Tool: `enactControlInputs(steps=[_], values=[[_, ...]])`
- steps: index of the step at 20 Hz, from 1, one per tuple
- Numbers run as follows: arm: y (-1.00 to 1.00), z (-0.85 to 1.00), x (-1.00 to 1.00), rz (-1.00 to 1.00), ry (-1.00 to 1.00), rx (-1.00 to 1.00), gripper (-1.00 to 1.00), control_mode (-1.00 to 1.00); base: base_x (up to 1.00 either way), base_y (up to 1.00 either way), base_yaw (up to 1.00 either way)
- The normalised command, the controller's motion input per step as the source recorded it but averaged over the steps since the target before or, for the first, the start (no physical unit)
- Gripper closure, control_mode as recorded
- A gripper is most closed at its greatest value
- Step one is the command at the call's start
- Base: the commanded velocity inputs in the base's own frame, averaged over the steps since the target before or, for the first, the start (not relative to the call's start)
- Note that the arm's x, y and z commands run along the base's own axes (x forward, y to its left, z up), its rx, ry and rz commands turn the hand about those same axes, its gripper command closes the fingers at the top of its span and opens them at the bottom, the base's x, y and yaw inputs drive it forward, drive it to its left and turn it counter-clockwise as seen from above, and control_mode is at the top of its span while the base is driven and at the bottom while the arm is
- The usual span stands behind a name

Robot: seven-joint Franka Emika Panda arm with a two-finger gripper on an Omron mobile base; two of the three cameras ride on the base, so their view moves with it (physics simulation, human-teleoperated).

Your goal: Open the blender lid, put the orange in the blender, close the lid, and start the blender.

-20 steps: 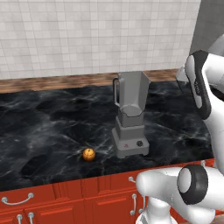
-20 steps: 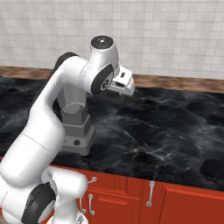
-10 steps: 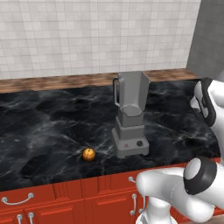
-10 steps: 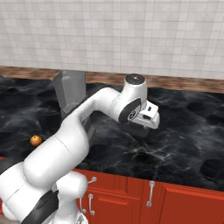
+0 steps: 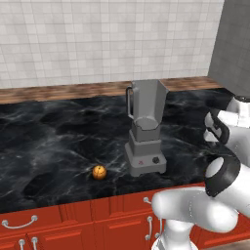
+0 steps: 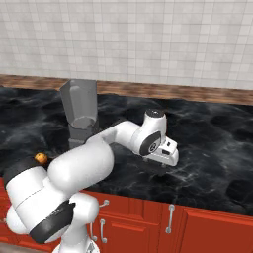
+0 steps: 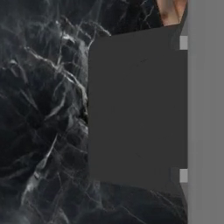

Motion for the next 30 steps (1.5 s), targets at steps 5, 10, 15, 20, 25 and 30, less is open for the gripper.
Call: enactControlInputs(steps=[5,10,15,20,25,30], values=[[0.04,-0.87,0.15,0.0,0.0,0.05,1.0,-1.0,0.0,0.0,0.0],[-0.02,-0.29,0.44,0.0,-0.01,0.11,1.0,-1.0,0.0,0.0,0.0],[0.01,-0.3,0.39,0.0,0.0,0.01,1.0,-1.0,0.0,0.0,0.0],[0.0,-0.25,0.37,0.0,0.0,0.0,1.0,-1.0,0.0,0.0,0.0],[0.0,-0.32,0.28,0.0,0.01,0.0,-1.0,-1.0,0.0,0.0,0.0],[0.0,-0.07,0.0,0.0,0.0,0.0,-1.0,-1.0,0.0,0.0,0.0]])
